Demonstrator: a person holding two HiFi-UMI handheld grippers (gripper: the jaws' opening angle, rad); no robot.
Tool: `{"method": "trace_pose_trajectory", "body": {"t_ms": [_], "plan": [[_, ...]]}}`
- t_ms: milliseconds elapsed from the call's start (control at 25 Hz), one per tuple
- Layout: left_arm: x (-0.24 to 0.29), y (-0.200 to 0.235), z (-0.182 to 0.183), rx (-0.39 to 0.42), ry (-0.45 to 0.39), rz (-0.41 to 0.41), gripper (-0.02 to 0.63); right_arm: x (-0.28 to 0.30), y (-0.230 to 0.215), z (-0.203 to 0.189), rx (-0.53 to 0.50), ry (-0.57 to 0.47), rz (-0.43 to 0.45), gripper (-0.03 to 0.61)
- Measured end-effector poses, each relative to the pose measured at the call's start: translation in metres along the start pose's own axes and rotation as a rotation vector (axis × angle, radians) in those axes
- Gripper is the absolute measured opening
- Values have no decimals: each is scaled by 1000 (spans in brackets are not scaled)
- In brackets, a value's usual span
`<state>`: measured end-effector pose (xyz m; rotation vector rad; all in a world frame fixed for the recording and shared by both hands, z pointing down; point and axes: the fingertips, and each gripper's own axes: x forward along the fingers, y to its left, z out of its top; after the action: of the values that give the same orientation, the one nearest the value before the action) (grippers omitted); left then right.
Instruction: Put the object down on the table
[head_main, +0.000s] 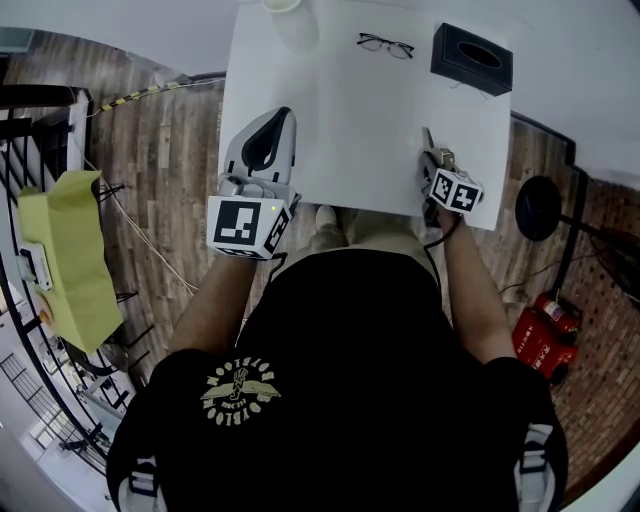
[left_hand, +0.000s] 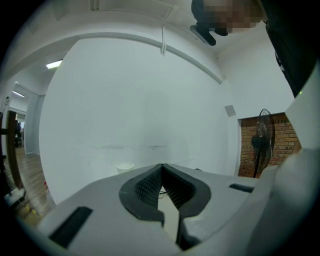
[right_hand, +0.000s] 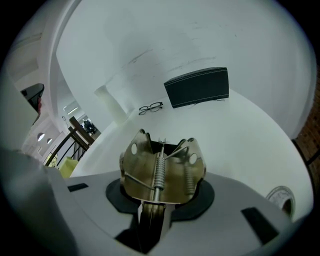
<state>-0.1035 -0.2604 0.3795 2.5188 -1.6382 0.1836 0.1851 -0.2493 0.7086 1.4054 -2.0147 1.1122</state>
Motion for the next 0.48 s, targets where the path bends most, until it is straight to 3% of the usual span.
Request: {"method": "trace_pose_trajectory", "body": {"t_ms": [480], "plan": [[1, -9, -2, 8, 8, -8, 6, 5, -2, -1, -29, 4, -12, 112]]}}
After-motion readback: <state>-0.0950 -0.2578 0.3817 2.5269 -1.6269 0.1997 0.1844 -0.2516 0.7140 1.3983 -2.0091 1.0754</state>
